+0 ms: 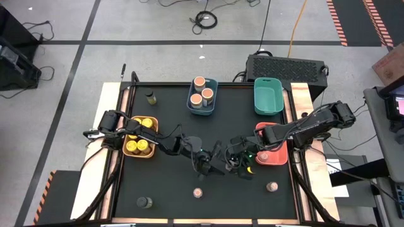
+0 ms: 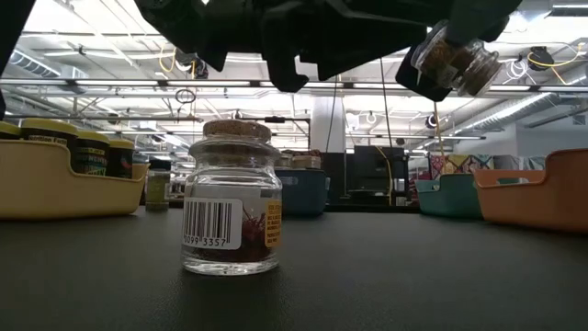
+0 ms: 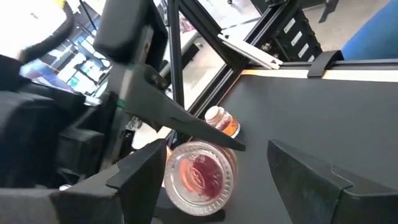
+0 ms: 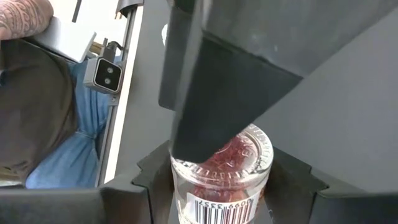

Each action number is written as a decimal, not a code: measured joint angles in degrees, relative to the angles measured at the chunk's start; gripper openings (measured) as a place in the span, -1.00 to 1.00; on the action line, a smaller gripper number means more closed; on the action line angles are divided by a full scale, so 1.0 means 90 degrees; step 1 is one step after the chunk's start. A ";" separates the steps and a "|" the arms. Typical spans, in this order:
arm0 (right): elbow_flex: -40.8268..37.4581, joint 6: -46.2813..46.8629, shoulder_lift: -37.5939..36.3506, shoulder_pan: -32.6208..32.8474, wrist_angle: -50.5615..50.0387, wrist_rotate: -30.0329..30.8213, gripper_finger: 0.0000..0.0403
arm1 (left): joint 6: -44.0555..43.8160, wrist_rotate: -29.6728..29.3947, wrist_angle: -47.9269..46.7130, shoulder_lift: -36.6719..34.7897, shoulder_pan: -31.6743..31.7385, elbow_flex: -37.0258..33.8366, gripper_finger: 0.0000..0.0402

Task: Sort spices by type
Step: Put the small brown seasoning bottle into the orange bin

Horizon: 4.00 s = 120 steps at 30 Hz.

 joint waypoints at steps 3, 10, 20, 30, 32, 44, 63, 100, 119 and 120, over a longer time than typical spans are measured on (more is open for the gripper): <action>0.0000 -0.0042 0.0000 0.0010 0.0009 0.0001 -0.05 | 0.0000 0.0000 -0.0014 0.0000 0.0000 0.0000 0.40; 0.0000 -0.0044 0.0000 0.0010 0.0012 0.0002 -0.05 | 0.0066 0.0000 0.0022 0.0000 0.0036 0.0000 0.40; 0.0000 -0.0018 0.0002 0.0010 -0.0137 0.0002 -0.05 | 0.0061 -0.0005 -0.0147 0.0269 0.0046 0.0410 0.40; 0.0000 -0.0168 0.0005 0.0008 -0.0144 -0.0229 -0.05 | 0.0048 -0.0030 -0.0563 0.0333 0.0070 0.0566 0.40; 0.0000 -0.0203 0.0005 -0.0002 -0.0132 -0.0359 -0.05 | 0.0057 -0.0029 -0.0600 0.0333 0.0068 0.0568 0.40; 0.0000 -0.0721 0.0007 -0.0173 0.0085 -0.0516 -0.05 | 0.0211 -0.0027 -0.0680 0.0333 0.0091 0.0568 0.40; 0.0000 -0.0717 0.0007 -0.0223 0.0014 -0.0514 -0.05 | 0.0211 -0.0032 -0.0640 0.0330 0.0097 0.0568 0.11; 0.0010 -0.0525 -0.0670 -0.0555 -0.0728 -0.0174 0.45 | -0.0299 -0.0500 -0.1950 -0.0315 0.0078 0.0554 -0.04; 0.0010 -0.2455 -0.1106 0.0078 -0.0149 0.3633 0.45 | -0.3023 -0.0690 -0.3706 -0.2909 0.0797 0.0111 -0.06; 0.0010 -0.2618 -0.1107 0.0153 -0.0093 0.3962 0.45 | -0.3366 -0.0687 -0.3700 -0.2997 0.0892 0.0017 -0.06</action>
